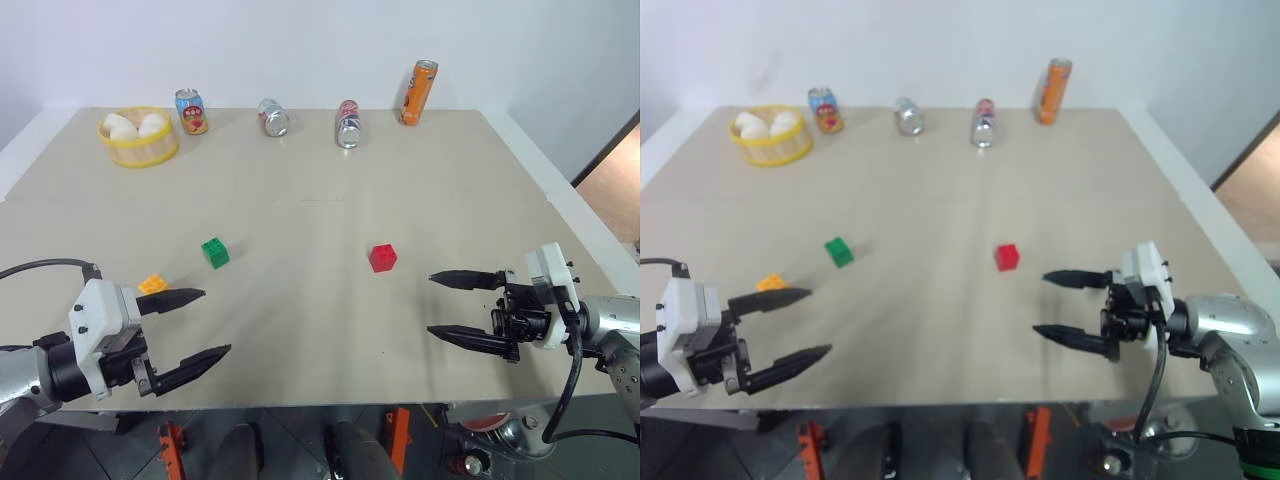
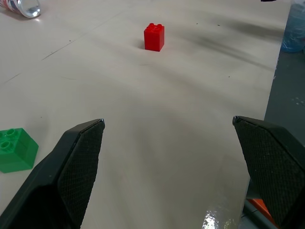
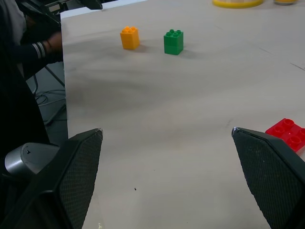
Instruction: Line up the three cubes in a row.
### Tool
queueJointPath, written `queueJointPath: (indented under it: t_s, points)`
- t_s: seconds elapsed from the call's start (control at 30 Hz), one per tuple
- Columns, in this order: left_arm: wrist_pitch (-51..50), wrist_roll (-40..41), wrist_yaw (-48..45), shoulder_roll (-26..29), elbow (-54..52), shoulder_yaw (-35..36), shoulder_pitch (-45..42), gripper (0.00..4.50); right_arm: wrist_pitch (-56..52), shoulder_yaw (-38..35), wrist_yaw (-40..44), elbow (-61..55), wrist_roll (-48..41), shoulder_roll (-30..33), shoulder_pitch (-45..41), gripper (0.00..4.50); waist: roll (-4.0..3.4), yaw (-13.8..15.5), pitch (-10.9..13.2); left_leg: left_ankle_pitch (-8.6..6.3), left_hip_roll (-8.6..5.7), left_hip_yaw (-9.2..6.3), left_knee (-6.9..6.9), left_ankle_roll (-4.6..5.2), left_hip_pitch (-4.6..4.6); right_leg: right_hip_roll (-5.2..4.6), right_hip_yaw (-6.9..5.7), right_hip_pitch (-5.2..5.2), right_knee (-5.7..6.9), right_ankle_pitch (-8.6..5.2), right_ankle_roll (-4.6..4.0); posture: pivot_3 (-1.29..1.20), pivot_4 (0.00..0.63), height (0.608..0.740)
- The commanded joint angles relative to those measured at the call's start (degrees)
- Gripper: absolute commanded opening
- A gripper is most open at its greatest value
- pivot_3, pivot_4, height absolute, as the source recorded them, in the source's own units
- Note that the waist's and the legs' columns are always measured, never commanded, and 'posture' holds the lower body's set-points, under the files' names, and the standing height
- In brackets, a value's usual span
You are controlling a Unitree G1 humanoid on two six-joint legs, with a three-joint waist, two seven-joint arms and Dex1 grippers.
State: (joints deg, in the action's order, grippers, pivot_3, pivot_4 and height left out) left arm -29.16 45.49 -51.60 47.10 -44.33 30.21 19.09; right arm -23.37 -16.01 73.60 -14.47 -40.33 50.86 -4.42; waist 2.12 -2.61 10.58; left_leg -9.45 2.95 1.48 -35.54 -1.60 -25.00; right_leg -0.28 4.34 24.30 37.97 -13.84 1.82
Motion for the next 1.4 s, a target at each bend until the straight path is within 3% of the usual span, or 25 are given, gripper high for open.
queueJointPath:
  t_s: [0.03,0.5,0.9,1.0,1.2,1.4]
  points:
    - [0.66,0.45,-0.01,0.85,-1.24,1.62,-0.48,4.46,0.1,-1.34,1.04,-2.49,-0.78,1.3,1.03,4.5,0.0,0.0,0.0,0.0,0.0,0.0,0.0,0.0,0.0,0.0,0.0,0.0,0.0,0.0,0.0,0.0,0.15,0.74]
    - [1.16,-1.47,0.38,0.72,-1.9,-2.26,0.53,4.46,-1.23,-0.72,-0.62,-5.68,-0.49,0.98,3.51,4.5,0.0,0.01,-0.01,0.0,0.0,0.02,-0.09,0.0,0.02,0.0,0.03,-0.04,0.0,0.0,0.0,0.0,0.15,0.74]
    - [5.8,-8.43,0.27,-1.43,-0.56,-7.5,2.64,4.46,1.61,1.64,-1.85,-3.27,3.15,-0.97,3.44,4.5,0.01,0.01,-0.01,0.0,-0.01,0.03,-0.08,0.0,0.02,-0.01,0.03,-0.05,0.0,0.0,0.0,0.0,0.15,0.74]
    - [3.01,-4.95,3.9,-2.61,0.83,-7.57,-1.97,4.46,1.24,3.01,-9.23,-0.75,5.15,-5.01,-2.23,4.5,0.0,-0.03,-0.01,0.01,0.02,0.02,-0.14,0.01,0.04,0.02,0.02,-0.06,0.02,0.01,-0.01,0.0,0.15,0.74]
    - [0.43,-2.49,18.3,-12.77,5.55,-13.08,-20.81,4.46,-6.46,5.57,-33.9,5.94,13.03,-15.74,-15.28,4.5,0.06,-0.05,-0.05,0.26,-0.02,0.0,-0.32,0.14,0.04,0.07,0.07,-0.18,0.06,0.36,0.16,0.0,0.15,0.74]
    - [3.66,-6.37,15.3,-15.69,7.69,-21.12,-24.07,4.46,-10.24,6.03,-53.28,2.26,17.75,-28.24,-16.92,4.5,0.1,-0.03,-0.09,0.29,-0.14,0.06,-0.2,0.15,-0.11,0.09,0.35,-0.05,0.08,0.48,0.48,0.0,0.15,0.74]
